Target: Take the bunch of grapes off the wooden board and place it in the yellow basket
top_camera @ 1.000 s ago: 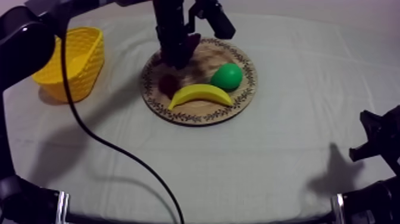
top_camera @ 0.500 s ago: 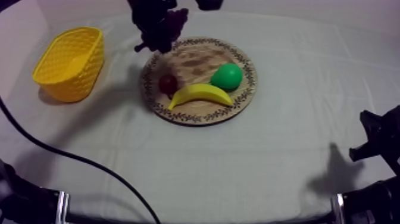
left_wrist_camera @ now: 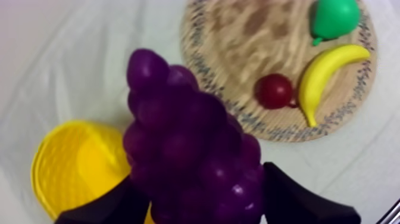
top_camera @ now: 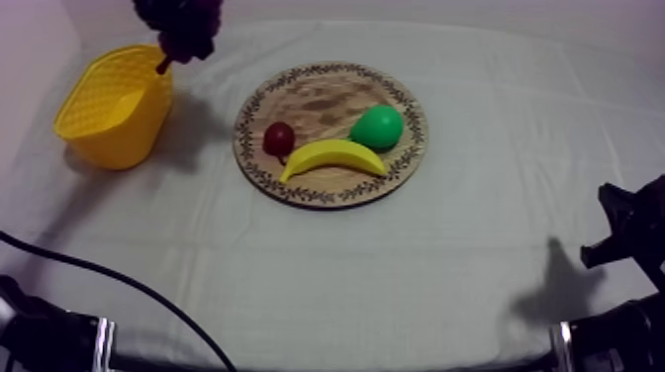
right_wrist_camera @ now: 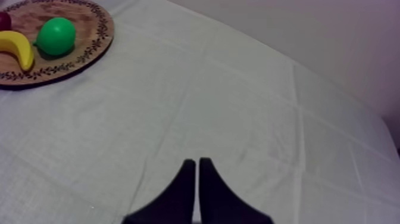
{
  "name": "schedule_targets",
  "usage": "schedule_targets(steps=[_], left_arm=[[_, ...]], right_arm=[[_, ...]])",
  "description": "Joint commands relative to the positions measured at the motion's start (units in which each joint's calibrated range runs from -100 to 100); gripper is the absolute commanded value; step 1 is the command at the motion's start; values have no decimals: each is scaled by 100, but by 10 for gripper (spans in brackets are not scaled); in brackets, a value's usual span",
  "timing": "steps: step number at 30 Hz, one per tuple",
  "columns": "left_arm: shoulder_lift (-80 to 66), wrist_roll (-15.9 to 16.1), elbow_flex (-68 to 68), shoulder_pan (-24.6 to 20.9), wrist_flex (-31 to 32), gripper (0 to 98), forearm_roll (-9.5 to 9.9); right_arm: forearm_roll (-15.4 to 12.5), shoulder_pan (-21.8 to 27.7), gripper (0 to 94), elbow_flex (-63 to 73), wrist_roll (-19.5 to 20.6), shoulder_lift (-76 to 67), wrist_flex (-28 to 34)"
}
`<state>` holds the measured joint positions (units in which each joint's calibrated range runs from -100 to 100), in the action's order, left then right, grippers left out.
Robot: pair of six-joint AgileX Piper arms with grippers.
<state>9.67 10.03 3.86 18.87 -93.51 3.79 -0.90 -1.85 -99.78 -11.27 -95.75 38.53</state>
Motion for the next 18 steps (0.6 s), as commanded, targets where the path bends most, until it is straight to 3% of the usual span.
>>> schedule_targets(steps=[1, 18], left_arm=[[-134, -15, -95, -312, -24, 578, -26], [-493, -366, -179, -1591, -459, 583, -148]], right_arm=[[-1, 1, 3, 0, 1, 0, 2], [-1, 1, 3, 0, 1, 0, 2]])
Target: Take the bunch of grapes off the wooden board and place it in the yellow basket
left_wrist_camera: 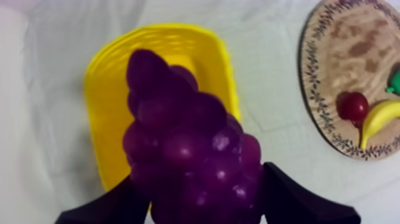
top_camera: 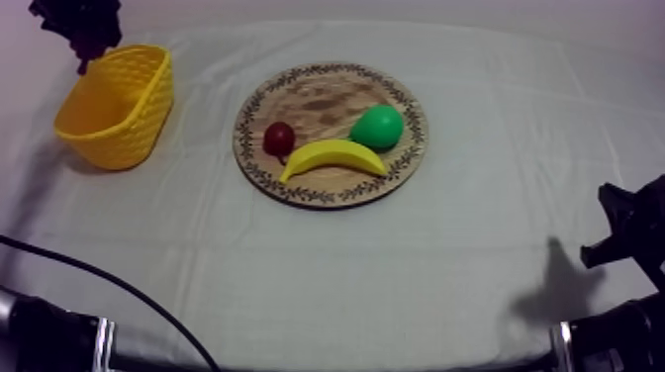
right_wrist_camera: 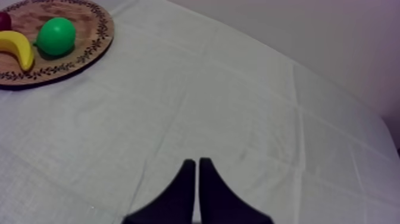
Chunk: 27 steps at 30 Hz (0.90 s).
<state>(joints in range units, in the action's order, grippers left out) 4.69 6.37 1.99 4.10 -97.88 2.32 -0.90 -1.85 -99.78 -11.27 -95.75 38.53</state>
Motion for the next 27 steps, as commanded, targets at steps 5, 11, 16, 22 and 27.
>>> schedule_targets(steps=[5, 11, 16, 22, 27], left_arm=[[54, -5, 100, -352, -140, 590, -11], [377, -48, 69, -464, -150, 597, -14], [821, -42, -2, -475, 29, 599, -22], [1329, -37, 42, -455, 210, 601, -41], [1681, -42, 132, -451, 281, 608, -67]], right_arm=[[-1, 1, 3, 0, 1, 0, 2], [-1, 1, 3, 0, 1, 0, 2], [-1, 1, 3, 0, 1, 0, 2], [-1, 1, 3, 0, 1, 0, 2], [-1, 1, 3, 0, 1, 0, 2]])
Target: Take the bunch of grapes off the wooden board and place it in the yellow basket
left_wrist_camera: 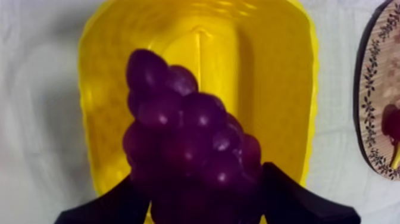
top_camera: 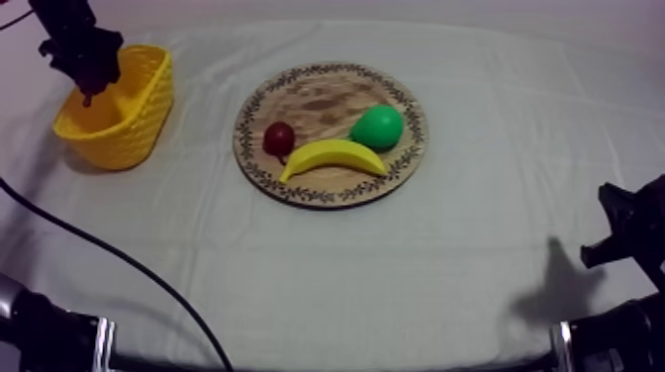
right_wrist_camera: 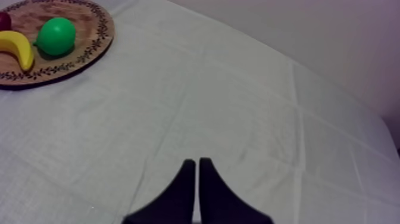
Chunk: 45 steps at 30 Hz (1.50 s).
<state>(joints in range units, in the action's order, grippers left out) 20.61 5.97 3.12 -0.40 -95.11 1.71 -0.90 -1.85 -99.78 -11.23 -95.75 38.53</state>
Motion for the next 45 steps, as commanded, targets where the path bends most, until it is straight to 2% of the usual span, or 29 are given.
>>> schedule_targets(steps=[1, 8, 16, 22, 25, 34, 39, 45], left_arm=[[161, 0, 37, -3, 24, 609, -9], [687, -23, 121, -54, 149, 650, -67], [1063, -78, 110, -109, 162, 909, -184], [1012, -94, 126, -121, 159, 954, -222], [786, -140, 0, -127, 172, 909, -215], [-527, -310, -735, -173, 468, 655, -263], [-1553, -365, -1613, -189, 1192, 543, -364], [-3080, -454, -3032, -188, 2355, 447, -416]], right_arm=[[-1, 1, 3, 0, -2, 0, 2], [-1, 1, 3, 0, -2, 0, 2], [-1, 1, 3, 0, -2, 0, 2], [-1, -5, 3, 0, -2, 0, 2], [-1, -6, 3, 0, -2, 0, 2], [-1, -6, 3, 0, -2, 0, 2], [-1, -6, 3, 0, -2, 0, 2], [-1, -6, 3, 0, -2, 0, 2]])
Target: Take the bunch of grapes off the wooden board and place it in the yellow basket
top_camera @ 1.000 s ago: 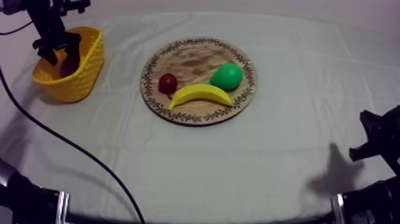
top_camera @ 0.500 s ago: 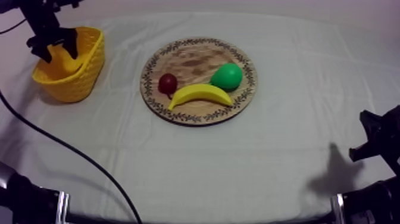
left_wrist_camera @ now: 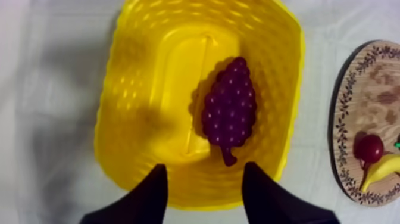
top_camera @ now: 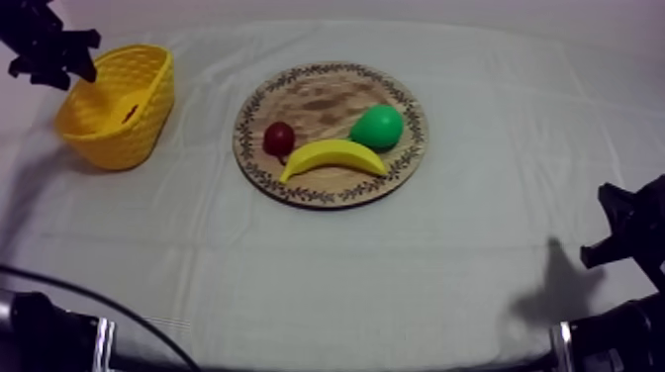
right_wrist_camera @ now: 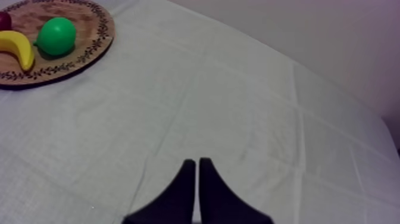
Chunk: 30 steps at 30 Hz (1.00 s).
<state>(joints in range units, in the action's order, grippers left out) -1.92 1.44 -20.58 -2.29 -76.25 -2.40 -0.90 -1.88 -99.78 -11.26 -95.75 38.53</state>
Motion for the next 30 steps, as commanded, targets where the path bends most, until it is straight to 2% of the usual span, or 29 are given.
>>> schedule_targets(steps=[1, 9, 16, 19, 20, 23, 30], left_arm=[[-1094, -9, -904, 1, 659, 433, -10], [-3374, 63, -3003, 61, 2093, 340, -10], [-5341, 147, -4846, 162, 3237, 214, 6], [-6083, 177, -5463, 186, 3473, 159, 14], [-6316, 159, -5654, 196, 3532, 112, 25], [-6979, -4, -6197, 251, 3674, 39, 106], [-8181, -169, -7167, 277, 3518, 3, 158]], right_arm=[[-1, -4, 3, 0, 0, 0, 2], [-1, -4, 3, 0, 0, 0, 2], [-1, -4, 3, 0, 0, 0, 2], [-1, -4, 3, 0, 0, 0, 2], [-1, -4, 3, 0, 0, 0, 2], [-1, -4, 3, 0, 0, 0, 2], [-1, -4, 3, 0, 2, 0, 2]])
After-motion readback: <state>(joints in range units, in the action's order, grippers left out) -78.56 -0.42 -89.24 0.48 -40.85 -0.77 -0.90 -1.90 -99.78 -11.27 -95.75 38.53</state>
